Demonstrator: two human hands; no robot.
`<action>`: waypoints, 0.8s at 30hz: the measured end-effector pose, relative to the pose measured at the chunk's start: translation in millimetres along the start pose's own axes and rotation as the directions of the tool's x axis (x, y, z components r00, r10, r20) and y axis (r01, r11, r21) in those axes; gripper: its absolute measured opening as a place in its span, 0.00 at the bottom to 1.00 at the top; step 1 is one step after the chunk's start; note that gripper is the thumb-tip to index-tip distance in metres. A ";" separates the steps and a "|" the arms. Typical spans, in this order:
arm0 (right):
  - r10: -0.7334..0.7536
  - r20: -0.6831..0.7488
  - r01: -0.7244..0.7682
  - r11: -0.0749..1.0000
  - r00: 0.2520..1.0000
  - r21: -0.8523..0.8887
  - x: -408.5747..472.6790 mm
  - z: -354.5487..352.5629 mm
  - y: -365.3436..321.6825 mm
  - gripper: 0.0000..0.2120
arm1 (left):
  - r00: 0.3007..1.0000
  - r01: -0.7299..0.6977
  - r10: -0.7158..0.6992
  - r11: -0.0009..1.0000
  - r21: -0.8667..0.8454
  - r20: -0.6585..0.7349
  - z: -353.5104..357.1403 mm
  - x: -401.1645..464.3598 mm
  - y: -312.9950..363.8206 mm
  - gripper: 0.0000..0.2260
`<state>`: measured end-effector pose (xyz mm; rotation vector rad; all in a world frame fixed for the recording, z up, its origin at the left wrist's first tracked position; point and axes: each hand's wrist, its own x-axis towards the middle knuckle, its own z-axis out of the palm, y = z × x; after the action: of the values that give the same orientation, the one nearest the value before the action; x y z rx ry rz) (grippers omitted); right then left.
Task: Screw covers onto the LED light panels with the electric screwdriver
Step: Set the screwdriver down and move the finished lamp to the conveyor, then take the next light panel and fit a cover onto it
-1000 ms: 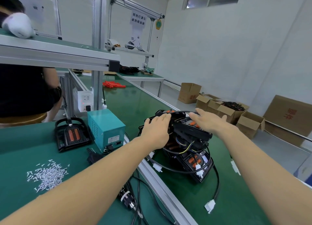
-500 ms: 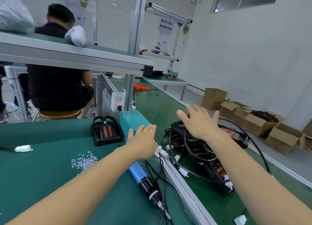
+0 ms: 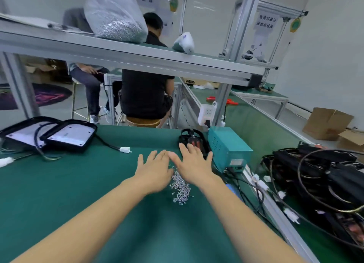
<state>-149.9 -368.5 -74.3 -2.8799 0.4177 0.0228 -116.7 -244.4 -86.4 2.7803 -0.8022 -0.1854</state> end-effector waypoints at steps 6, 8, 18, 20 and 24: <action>-0.100 0.059 0.099 0.995 0.993 0.019 2.7 49.9 -52.0 0.31 | 0.990 0.141 -0.142 0.989 0.034 0.014 14.7 -26.9 -61.8 0.26; -0.128 0.088 0.128 0.992 0.988 0.008 3.0 63.0 -67.5 0.30 | 0.982 0.187 -0.187 0.981 0.045 -0.003 17.4 -33.1 -83.0 0.27; -0.210 0.169 0.224 0.973 0.963 -0.064 5.9 117.0 -119.1 0.30 | 0.874 0.412 -0.353 0.902 0.125 -0.335 -6.3 -24.9 -200.6 0.26; -0.207 0.141 0.219 0.972 0.968 -0.082 5.8 125.3 -118.8 0.30 | 0.846 0.437 -0.338 0.883 0.172 -0.413 -16.8 -17.1 -219.6 0.26; -0.216 0.106 0.225 0.970 0.971 -0.088 6.8 131.7 -115.0 0.29 | 0.852 0.448 -0.307 0.848 0.285 -0.424 -31.6 -2.9 -246.8 0.26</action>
<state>-108.6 -232.9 -176.9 -2.9905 0.0782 0.1465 12.0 -34.4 -121.1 3.1608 -0.1866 0.4607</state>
